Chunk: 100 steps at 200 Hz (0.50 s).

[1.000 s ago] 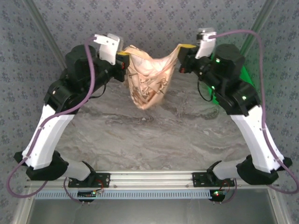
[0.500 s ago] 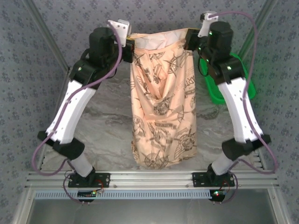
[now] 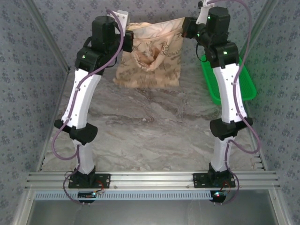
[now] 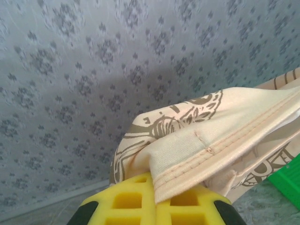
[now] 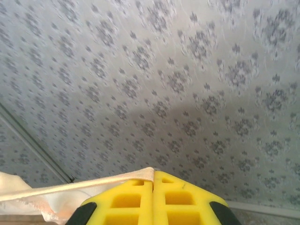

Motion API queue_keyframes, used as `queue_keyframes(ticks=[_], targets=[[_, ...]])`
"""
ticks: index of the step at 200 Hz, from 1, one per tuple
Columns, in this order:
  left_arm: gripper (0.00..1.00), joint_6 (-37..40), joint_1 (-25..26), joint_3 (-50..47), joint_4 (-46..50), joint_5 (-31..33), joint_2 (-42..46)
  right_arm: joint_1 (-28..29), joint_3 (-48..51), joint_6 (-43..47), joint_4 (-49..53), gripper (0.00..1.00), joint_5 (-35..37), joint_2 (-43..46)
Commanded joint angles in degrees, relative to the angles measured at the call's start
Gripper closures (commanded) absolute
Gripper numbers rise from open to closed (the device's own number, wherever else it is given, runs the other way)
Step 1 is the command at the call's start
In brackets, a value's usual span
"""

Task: Fold the inside-out t-shirt

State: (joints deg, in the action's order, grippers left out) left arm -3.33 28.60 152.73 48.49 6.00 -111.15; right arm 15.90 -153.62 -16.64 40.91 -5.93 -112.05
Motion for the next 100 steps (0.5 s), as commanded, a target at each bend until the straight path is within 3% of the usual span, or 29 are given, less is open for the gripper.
queue_keyframes(ticks=[1,19,29,53,71,82,86,92,100], targets=[[1.00,1.90,-0.18,-2.74,-2.27,-0.86,5.87,0.82,4.93,2.40,-1.29,1.00,0.51,7.11],[1.00,1.60,-0.01,-13.96,-4.22,-1.34,11.46,2.99,19.79,4.03,-5.33,1.00,2.29,14.83],[1.00,0.62,0.26,-24.94,-6.71,-1.68,15.70,4.86,30.85,4.25,-9.34,1.00,3.72,19.96],[1.00,-3.85,2.69,-59.97,-20.82,-3.27,28.59,11.59,62.45,2.00,-19.93,1.00,9.27,32.81],[1.00,-7.22,7.31,-86.67,-33.23,-5.51,38.08,18.60,87.21,-0.51,-28.60,1.00,14.88,40.72],[0.87,-10.53,10.58,-100.04,-38.16,-4.30,42.79,23.52,100.23,-3.55,-32.99,1.00,18.88,44.31],[0.77,-12.23,11.74,-104.15,-39.40,-4.00,44.18,25.49,105.79,-5.08,-34.59,1.00,19.88,45.48],[0.64,-14.71,12.84,-109.63,-41.24,-4.43,46.62,28.06,112.03,-7.39,-36.36,0.92,20.94,47.07],[0.57,-18.44,14.04,-115.34,-42.25,-6.57,49.83,31.59,118.52,-11.46,-37.16,0.79,22.83,49.00]])
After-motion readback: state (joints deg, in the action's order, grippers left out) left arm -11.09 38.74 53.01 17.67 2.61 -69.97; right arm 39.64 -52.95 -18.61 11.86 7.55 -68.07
